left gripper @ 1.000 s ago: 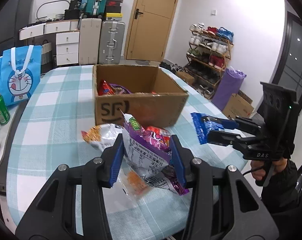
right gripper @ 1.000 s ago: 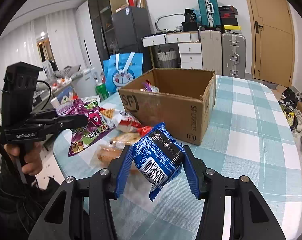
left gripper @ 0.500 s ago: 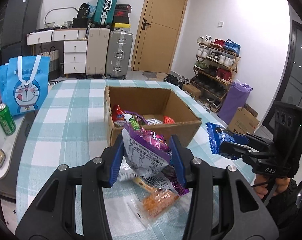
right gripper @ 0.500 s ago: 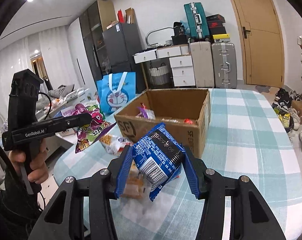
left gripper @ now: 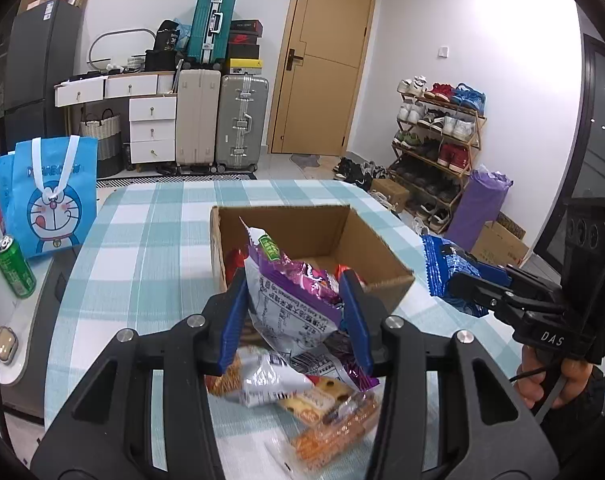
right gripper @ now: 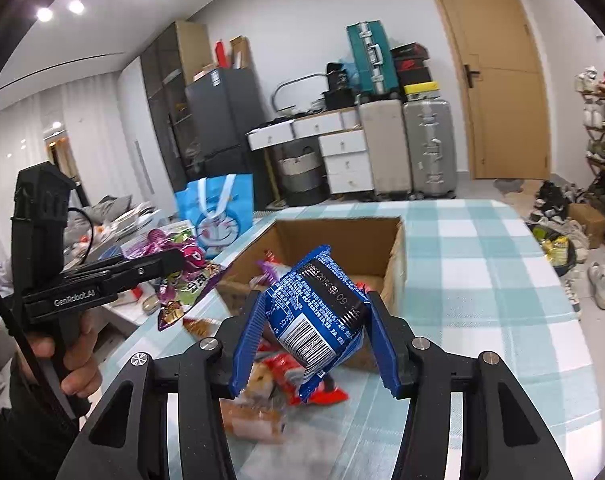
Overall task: Organize snacks
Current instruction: 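Carry the purple bag and blue biscuit pack up over the cardboard box, then open both grippers to drop the two packs into the box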
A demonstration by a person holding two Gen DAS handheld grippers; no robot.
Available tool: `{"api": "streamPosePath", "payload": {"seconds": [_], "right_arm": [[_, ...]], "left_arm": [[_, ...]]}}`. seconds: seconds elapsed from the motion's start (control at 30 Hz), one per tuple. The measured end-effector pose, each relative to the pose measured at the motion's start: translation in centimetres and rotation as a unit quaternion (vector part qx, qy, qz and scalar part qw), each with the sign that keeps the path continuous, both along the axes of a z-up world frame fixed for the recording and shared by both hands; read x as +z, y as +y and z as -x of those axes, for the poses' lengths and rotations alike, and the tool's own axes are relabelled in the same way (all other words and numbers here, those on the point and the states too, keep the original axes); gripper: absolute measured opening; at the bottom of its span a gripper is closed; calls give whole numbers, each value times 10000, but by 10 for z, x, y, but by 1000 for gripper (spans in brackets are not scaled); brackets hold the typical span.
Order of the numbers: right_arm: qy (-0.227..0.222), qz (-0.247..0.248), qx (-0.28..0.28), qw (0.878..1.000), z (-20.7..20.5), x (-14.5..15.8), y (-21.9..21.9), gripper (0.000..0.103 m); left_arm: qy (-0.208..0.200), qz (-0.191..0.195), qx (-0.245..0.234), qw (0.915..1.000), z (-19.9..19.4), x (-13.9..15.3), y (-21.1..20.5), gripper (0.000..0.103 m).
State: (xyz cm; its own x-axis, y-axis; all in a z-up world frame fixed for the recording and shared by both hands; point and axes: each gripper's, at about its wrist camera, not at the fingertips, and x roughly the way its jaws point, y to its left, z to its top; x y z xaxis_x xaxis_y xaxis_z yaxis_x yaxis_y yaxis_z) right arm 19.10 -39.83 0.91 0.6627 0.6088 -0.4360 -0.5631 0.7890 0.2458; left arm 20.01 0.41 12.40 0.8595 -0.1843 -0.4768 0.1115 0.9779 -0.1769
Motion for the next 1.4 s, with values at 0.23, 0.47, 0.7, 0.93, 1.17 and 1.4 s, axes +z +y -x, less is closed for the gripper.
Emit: {"api": "streamPosePath", "payload": {"seconds": [0.23,0.47,0.7,0.93,1.17,1.4], "right_arm": [[77,0,-264,9996,-19,8,3,51],[24,79,-315,9995,-35,16,12,51],[102,176,-370,9991,-53,12,20,51],[171,135,-298,9993,-67,5,28,51],[322,149,-203,9992,-83,-9,36,51],[668,6,-46,9978,-98,-20,48,51]], "left_arm": [[-168,-160,166,9996,-23,15,3,42],[-176,-238,304,9991,-45,19,3,42],[-109,-310,316,9990,-69,16,-5,42],[12,-397,278,9988,-98,4,-15,42],[166,-432,328,9984,-122,-14,-13,42],[397,-295,314,9983,-144,-35,-6,42]]}}
